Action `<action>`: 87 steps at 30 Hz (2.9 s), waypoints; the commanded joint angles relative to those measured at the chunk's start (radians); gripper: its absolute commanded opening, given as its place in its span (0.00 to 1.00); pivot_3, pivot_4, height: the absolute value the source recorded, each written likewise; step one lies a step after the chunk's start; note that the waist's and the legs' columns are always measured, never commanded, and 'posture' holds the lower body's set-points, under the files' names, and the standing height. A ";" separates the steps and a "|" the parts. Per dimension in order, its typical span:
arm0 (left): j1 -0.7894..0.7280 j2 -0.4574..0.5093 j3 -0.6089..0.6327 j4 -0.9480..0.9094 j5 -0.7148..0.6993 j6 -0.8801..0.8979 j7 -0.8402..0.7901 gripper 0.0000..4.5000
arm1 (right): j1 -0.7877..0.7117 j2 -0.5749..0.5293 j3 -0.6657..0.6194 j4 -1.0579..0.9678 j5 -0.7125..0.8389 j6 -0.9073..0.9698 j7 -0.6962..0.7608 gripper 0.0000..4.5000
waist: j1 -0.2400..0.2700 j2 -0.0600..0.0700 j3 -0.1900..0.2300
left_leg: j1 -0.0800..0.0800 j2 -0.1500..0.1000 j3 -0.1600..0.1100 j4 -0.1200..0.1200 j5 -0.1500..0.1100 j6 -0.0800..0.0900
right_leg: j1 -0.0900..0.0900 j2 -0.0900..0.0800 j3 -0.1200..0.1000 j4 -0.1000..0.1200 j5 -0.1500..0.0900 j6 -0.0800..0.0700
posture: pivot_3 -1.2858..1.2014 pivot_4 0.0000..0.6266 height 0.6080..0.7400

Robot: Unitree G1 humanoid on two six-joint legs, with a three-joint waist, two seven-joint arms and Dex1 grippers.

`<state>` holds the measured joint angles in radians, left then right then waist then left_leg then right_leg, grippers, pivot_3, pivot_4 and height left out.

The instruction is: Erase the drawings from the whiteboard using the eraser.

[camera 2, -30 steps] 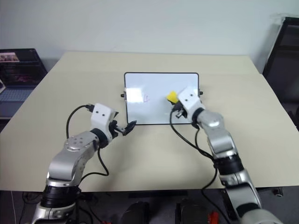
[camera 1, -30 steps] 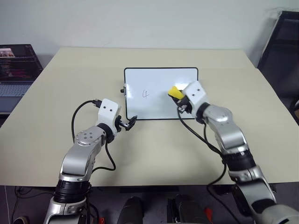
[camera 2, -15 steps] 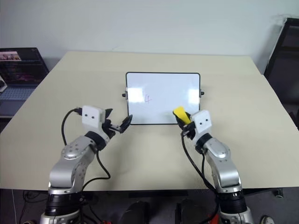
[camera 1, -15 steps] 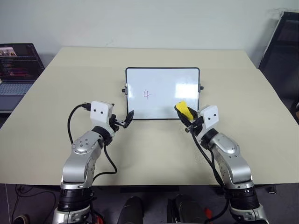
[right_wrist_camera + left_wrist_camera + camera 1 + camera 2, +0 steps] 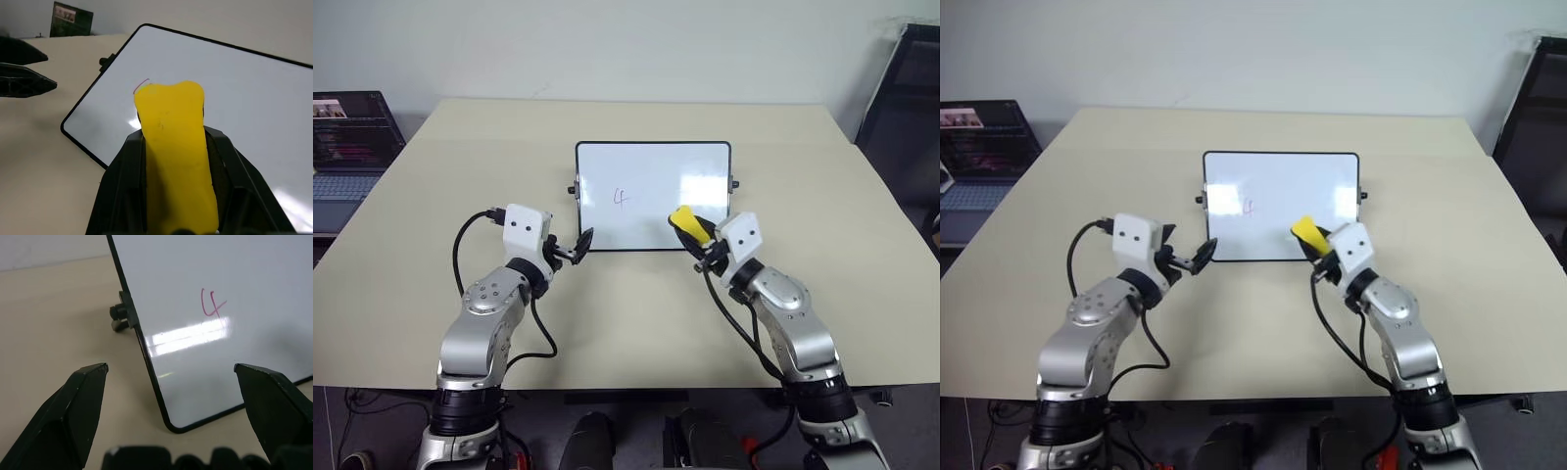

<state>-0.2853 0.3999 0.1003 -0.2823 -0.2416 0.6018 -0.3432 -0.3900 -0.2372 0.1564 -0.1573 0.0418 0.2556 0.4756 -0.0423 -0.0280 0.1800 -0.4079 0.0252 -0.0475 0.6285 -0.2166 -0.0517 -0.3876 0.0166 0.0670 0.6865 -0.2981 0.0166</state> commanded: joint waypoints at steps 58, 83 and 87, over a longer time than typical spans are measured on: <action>-0.065 0.061 -0.093 0.102 0.020 -0.083 -0.159 1.00 | -0.887 0.141 0.283 1.219 -0.451 -0.297 -0.018 0.27 | -0.012 0.000 0.000 | 0.002 0.000 -0.003 0.001 0.000 0.000 | -0.001 -0.001 -0.001 0.008 0.000 -0.002 | 0.52 0.24 1.00; -0.085 0.060 -0.103 0.086 0.022 -0.062 -0.169 1.00 | -0.827 0.128 0.324 1.155 -0.492 -0.303 0.067 0.27 | -0.015 0.000 0.000 | 0.007 0.000 -0.001 0.000 0.000 0.000 | 0.001 -0.001 0.002 0.010 0.000 -0.002 | 0.52 0.24 1.00; -0.084 0.061 -0.103 0.082 0.020 -0.060 -0.170 1.00 | -0.816 0.133 0.324 1.143 -0.499 -0.313 0.080 0.27 | -0.015 0.000 0.000 | 0.007 0.000 -0.001 0.000 0.001 0.000 | 0.001 -0.001 0.001 0.010 0.000 -0.002 | 0.52 0.24 1.00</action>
<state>-0.3542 0.4568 -0.0081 -0.1524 -0.2197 0.5432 -0.5132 -1.2057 -0.1050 0.4774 0.9878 -0.4501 -0.0575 0.5620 -0.0573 -0.0277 0.1803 -0.4010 0.0252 -0.0483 0.6286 -0.2160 -0.0518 -0.3865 0.0160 0.0682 0.6967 -0.2981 0.0147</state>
